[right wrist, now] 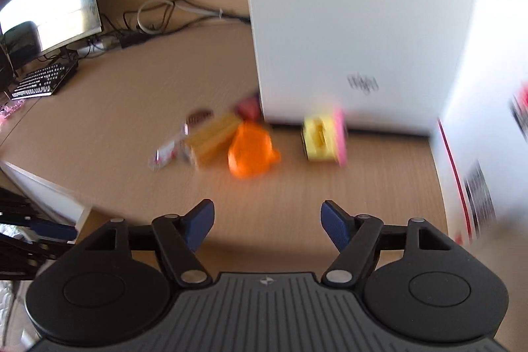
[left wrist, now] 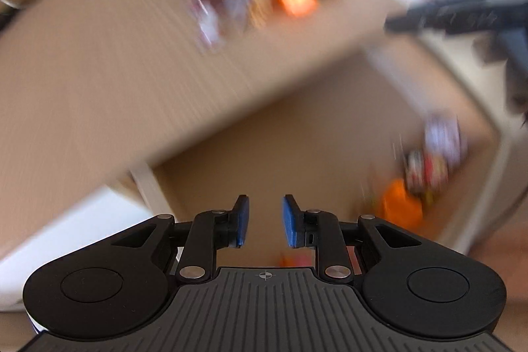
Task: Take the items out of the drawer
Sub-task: 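Release both items on the desk and return tools to the drawer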
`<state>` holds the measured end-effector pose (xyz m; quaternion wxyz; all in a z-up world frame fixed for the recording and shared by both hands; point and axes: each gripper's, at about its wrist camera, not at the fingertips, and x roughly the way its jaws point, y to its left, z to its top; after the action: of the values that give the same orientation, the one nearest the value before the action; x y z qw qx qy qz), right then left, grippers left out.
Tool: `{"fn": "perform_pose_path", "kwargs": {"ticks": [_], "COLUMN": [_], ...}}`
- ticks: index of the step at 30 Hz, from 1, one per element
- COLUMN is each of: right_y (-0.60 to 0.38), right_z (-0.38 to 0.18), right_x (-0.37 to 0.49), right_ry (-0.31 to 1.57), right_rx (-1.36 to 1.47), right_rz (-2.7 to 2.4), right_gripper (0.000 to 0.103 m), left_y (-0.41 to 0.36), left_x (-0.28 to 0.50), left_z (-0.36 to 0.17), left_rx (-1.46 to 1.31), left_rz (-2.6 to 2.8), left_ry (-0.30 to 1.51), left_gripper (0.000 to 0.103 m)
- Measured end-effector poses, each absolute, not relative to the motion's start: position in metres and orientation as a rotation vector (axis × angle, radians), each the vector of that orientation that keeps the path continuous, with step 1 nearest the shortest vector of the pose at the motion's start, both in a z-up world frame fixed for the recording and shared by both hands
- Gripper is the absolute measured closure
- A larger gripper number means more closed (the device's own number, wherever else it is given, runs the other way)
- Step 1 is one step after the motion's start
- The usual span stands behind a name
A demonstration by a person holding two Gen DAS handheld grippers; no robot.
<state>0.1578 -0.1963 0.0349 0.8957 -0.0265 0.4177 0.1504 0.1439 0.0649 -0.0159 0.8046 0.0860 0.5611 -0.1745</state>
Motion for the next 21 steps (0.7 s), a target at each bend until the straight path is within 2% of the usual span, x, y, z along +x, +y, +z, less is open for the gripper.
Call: {"fn": "perform_pose_path", "kwargs": {"ticks": [7, 15, 20, 21], "right_y": [-0.223, -0.24, -0.243, -0.242], "right_z": [-0.001, -0.011, -0.015, -0.016], "right_x": [0.124, 0.109, 0.109, 0.109], "right_ry": [0.981, 1.001, 1.019, 1.026], "right_rx": [-0.012, 0.024, 0.044, 0.046], "right_rz": [0.218, 0.19, 0.191, 0.195], "right_gripper": [0.031, 0.031, 0.031, 0.031], "left_y": [0.044, 0.031, 0.034, 0.034], "left_x": [0.139, 0.125, 0.124, 0.124], "left_z": [-0.066, -0.093, -0.101, -0.102], "left_rx": [0.149, 0.278, 0.273, 0.269], "left_rz": [-0.344, -0.295, -0.265, -0.266], "left_ry": [1.525, 1.627, 1.635, 1.626], "left_gripper": [0.077, 0.077, 0.065, 0.06]}}
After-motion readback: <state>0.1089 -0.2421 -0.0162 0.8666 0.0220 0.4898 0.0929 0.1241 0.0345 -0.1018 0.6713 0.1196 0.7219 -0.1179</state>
